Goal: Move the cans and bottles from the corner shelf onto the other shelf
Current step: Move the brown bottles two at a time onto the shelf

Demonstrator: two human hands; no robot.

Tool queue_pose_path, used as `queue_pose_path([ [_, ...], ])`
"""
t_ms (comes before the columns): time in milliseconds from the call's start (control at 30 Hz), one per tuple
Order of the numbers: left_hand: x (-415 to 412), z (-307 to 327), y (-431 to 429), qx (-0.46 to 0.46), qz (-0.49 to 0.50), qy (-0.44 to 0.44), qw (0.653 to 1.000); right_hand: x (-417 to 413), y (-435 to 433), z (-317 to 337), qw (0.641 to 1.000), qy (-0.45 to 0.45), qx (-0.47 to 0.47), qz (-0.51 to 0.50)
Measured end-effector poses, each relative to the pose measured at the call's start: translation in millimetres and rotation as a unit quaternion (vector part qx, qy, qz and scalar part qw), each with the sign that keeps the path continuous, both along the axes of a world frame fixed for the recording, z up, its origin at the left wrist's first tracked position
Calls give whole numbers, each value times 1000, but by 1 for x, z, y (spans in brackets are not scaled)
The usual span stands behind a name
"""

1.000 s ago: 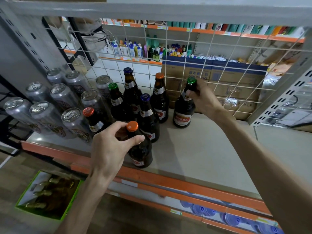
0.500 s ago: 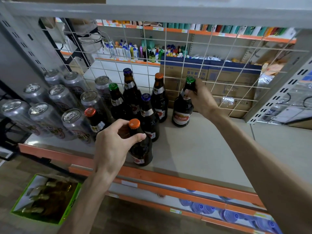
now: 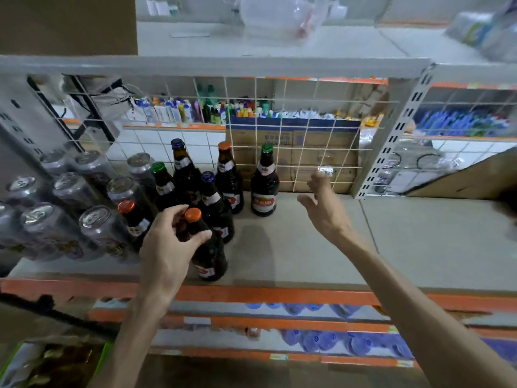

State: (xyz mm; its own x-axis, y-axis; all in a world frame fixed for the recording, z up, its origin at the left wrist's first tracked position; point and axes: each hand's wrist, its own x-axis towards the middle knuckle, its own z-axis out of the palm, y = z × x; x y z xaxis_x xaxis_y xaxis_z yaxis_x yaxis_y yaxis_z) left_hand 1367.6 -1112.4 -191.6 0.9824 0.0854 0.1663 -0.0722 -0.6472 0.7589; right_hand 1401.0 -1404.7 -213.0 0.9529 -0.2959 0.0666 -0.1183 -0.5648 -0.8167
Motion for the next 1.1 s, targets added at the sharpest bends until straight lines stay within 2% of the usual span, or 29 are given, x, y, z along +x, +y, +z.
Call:
queue_pose_path([
  [67, -9, 11, -13, 33, 14, -73, 997, -24, -15, -1, 1000, 5, -18, -21],
  [167, -25, 33, -55, 35, -41, -150, 987, -60, -37, -2, 998, 11, -26, -63],
  [333, -35, 33, -144, 13, -166, -82, 983, -117, -80, -1, 995, 39, -13, -95],
  [500, -61, 19, -228, 40, -232, -2, 972, -177, -147, 5, 990, 46, -35, -132],
  [633, -93, 15, -313, 36, -284, 48, 957, -229, -209, 9, 984, 50, -15, -173],
  [867, -168, 22, -463, 54, -357, 44, 932, -304, -321, 20, 972, 47, -6, -231],
  [1100, -195, 31, -558, 64, -368, 21, 927, -337, -411, 31, 964, 24, -5, -265],
])
